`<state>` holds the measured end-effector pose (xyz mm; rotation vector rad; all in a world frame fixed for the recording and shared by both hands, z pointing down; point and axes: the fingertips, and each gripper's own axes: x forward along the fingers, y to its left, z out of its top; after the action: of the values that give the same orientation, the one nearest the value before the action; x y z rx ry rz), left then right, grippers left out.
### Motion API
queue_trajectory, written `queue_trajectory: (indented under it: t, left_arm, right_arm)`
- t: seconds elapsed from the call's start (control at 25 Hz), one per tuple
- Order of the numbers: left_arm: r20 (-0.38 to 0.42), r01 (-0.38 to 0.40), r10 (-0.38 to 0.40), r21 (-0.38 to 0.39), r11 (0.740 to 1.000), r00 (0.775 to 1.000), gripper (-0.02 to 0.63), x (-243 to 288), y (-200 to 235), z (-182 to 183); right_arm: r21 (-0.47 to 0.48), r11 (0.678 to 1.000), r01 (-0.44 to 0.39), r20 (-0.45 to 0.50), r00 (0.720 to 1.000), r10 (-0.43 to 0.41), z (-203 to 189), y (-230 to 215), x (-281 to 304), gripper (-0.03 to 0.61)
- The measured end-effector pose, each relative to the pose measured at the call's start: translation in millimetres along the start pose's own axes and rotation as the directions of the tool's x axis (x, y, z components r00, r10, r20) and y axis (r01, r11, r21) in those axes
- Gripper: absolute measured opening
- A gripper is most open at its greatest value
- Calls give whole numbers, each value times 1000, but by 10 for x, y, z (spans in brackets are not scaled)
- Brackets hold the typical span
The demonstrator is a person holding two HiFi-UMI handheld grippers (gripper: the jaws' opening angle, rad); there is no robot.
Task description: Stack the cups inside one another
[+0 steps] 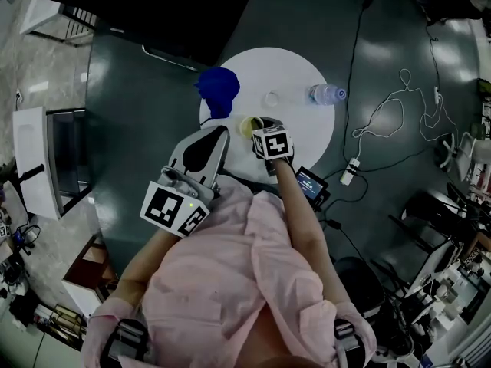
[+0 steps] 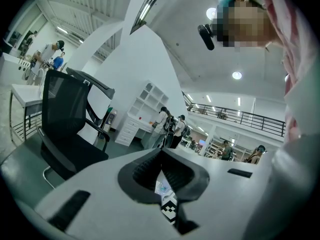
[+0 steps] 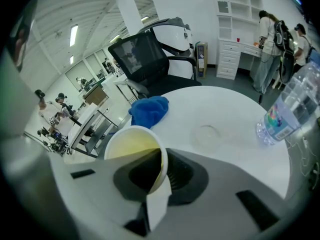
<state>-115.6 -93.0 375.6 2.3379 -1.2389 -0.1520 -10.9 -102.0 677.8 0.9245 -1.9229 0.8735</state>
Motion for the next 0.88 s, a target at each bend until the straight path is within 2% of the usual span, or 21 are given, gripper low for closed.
queue_trajectory:
  t: [0.4,0.88]
  left_arm:
    - [-11,9,-9,5,1000,1000,18,37,-57,-30]
    - [-5,12,-12,22,1000,1000,18,-20,-126,-69]
  right_arm:
    - [-20,1000,-2,65,998,3,139,54,-157,38]
    - [35,999,0,227,974,-8,355,97,-513,38]
